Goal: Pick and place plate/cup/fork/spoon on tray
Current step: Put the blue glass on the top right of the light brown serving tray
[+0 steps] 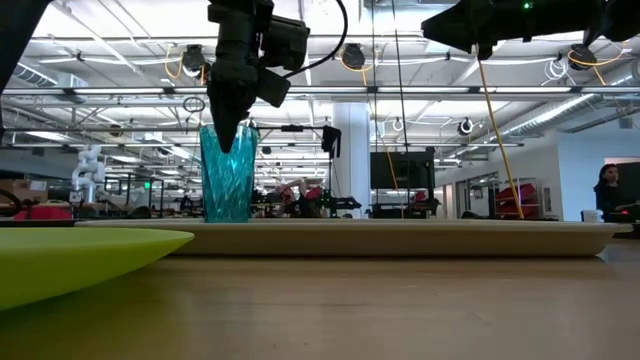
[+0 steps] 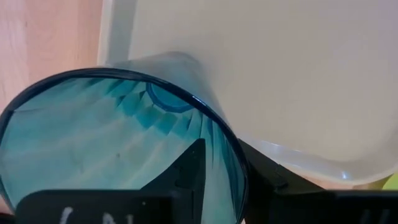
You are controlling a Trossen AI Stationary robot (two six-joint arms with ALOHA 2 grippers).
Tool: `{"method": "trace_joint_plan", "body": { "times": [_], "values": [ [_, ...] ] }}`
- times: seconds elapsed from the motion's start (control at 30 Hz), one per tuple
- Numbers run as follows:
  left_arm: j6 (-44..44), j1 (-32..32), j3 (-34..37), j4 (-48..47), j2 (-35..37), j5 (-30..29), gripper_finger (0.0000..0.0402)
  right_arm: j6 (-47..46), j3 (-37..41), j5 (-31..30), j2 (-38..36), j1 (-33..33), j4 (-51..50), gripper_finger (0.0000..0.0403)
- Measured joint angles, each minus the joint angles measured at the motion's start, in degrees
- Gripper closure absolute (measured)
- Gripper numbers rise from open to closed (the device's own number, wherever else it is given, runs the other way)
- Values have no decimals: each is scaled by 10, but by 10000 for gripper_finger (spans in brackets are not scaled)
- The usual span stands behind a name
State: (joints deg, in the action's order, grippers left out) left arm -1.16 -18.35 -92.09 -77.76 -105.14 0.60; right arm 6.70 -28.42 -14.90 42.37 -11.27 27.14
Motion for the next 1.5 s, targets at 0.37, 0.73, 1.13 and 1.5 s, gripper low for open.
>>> {"method": "trace_joint_plan", "body": {
  "times": [0.37, 0.73, 1.13, 1.5],
  "values": [
    [-1, -10, -1, -18, 10, -7, 319, 0, 0, 0, 0, 0, 0, 273],
    [-1, -12, -1, 0, 46, -27, 318, 0, 0, 0, 0, 0, 0, 273],
    [3, -7, -1, 0, 59, -27, 296, 0, 0, 0, 0, 0, 0, 273],
    [32, -5, -1, -12, 59, -18, 235, 0, 0, 0, 0, 0, 0, 273]
  ]
}}
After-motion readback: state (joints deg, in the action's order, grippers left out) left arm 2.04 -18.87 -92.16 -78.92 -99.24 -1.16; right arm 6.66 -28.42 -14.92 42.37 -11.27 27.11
